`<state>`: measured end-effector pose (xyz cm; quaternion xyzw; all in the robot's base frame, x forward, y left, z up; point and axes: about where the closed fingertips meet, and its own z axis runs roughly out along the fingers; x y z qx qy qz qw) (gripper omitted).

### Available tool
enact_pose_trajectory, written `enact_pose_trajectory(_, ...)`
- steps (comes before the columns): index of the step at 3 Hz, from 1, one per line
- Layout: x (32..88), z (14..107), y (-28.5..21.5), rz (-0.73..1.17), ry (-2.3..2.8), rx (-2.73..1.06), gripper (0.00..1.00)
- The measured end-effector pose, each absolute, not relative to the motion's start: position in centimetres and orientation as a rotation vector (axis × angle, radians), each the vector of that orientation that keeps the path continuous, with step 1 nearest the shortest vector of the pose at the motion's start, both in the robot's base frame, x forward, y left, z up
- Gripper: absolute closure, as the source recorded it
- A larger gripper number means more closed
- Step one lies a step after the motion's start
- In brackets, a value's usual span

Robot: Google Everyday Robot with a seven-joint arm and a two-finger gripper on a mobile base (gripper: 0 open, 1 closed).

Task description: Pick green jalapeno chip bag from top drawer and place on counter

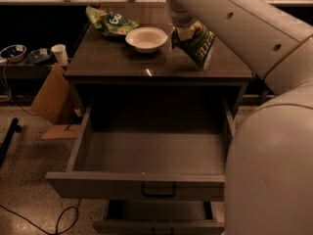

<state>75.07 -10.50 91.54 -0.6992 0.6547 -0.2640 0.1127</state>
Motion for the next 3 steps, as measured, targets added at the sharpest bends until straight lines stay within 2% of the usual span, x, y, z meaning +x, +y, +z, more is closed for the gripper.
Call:
enact_pose_trajectory(2,74.63,91.60,-10.93,-0.788,1.946,-2.055,0.00)
enact_pose_trajectory(3,74.63,91.60,-10.93,-0.788,1.946,-2.055,0.00)
